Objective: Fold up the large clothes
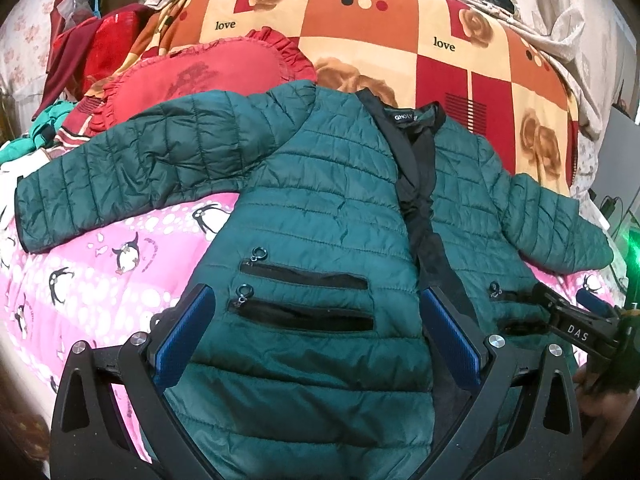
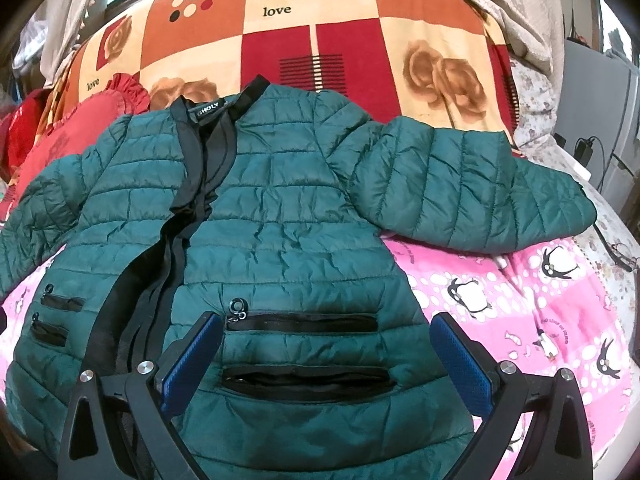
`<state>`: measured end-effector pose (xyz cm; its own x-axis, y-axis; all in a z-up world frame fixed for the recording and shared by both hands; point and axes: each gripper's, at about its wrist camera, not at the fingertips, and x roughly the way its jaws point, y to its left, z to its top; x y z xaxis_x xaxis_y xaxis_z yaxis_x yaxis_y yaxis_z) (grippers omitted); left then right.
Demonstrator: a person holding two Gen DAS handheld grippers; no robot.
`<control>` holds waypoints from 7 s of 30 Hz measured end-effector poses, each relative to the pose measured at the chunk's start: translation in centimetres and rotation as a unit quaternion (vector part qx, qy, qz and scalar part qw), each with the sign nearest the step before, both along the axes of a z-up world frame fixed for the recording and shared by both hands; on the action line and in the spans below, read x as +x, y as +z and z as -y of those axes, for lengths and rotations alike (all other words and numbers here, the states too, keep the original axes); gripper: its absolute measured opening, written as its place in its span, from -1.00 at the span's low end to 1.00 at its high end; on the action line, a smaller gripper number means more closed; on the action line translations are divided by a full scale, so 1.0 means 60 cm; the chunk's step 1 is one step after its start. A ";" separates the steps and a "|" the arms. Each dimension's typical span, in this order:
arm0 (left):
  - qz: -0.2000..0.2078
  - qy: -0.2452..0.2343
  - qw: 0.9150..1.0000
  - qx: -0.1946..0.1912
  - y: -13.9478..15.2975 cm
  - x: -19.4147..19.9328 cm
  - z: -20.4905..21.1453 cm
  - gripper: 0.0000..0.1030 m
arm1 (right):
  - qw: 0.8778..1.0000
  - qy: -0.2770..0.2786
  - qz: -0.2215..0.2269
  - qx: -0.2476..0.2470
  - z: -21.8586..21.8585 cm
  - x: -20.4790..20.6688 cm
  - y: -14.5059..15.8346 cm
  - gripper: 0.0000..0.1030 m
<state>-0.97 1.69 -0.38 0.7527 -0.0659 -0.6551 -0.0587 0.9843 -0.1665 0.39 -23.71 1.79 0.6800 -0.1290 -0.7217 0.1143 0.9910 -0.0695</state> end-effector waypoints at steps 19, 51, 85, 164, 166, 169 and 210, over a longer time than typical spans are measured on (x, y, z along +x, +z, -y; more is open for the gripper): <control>-0.005 0.002 1.000 -0.004 0.000 -0.001 -0.002 0.99 | 1.000 0.008 0.005 -0.001 -0.008 0.002 -0.001 0.99; -0.004 0.002 1.000 -0.005 0.000 -0.001 -0.004 0.99 | 1.000 0.001 0.004 -0.001 0.004 -0.001 0.004 0.99; -0.005 0.002 1.000 -0.006 0.001 -0.001 -0.004 0.99 | 1.000 0.002 0.005 -0.002 0.002 -0.003 0.004 0.99; 0.053 0.103 0.983 -0.141 -0.094 0.060 -0.648 -0.54 | 1.000 0.013 -0.010 -0.012 -0.012 0.006 -0.007 0.99; 0.065 0.087 0.985 -0.133 -0.087 0.057 -0.636 -0.54 | 1.000 0.014 -0.011 -0.011 -0.012 0.007 -0.008 0.99; 0.054 0.080 0.990 -0.105 -0.086 0.068 -0.619 -0.54 | 1.000 0.018 -0.013 -0.013 -0.016 0.010 -0.009 0.99; 0.034 -0.366 0.893 -0.261 0.051 0.365 0.253 -0.78 | 0.998 -0.018 -0.062 -0.013 0.064 -0.008 -0.030 0.99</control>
<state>20.94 -13.48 2.71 0.4203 -0.8392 -0.3450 0.5962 0.5421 -0.5922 -0.09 -27.55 0.01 0.5808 -0.1724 -0.7956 0.1393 0.9840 -0.1114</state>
